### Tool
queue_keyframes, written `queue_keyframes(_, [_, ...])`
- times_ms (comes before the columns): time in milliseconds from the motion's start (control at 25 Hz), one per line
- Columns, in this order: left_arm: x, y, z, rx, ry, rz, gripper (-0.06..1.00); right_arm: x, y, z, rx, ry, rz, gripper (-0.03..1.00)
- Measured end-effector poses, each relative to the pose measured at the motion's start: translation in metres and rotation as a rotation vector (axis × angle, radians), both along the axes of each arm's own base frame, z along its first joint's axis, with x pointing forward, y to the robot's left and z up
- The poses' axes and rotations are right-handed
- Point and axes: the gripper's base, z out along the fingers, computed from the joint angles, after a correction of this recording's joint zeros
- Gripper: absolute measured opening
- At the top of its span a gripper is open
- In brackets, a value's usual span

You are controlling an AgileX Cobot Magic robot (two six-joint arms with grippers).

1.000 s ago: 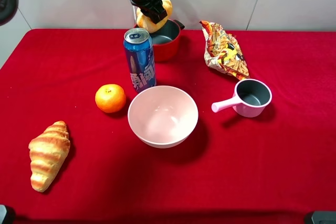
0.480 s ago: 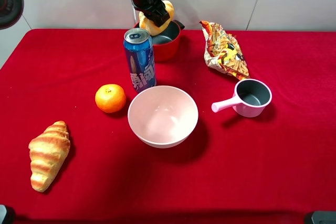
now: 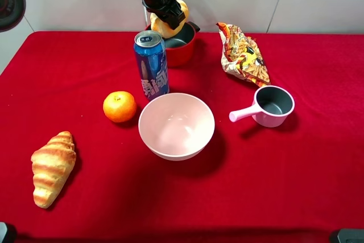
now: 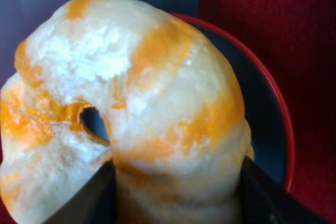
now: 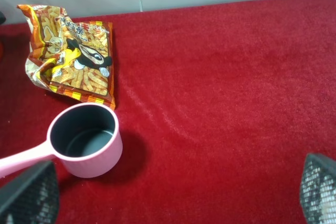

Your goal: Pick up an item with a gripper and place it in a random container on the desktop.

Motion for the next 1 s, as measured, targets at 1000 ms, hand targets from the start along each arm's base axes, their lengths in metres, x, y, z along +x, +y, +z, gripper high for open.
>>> queue_keyframes(1000, [-0.0007, 0.0003, 0.0052, -0.009, 0.012, 0.026, 0.90, 0.0000, 0.0000, 0.0000, 0.000, 0.000, 0.000, 0.69])
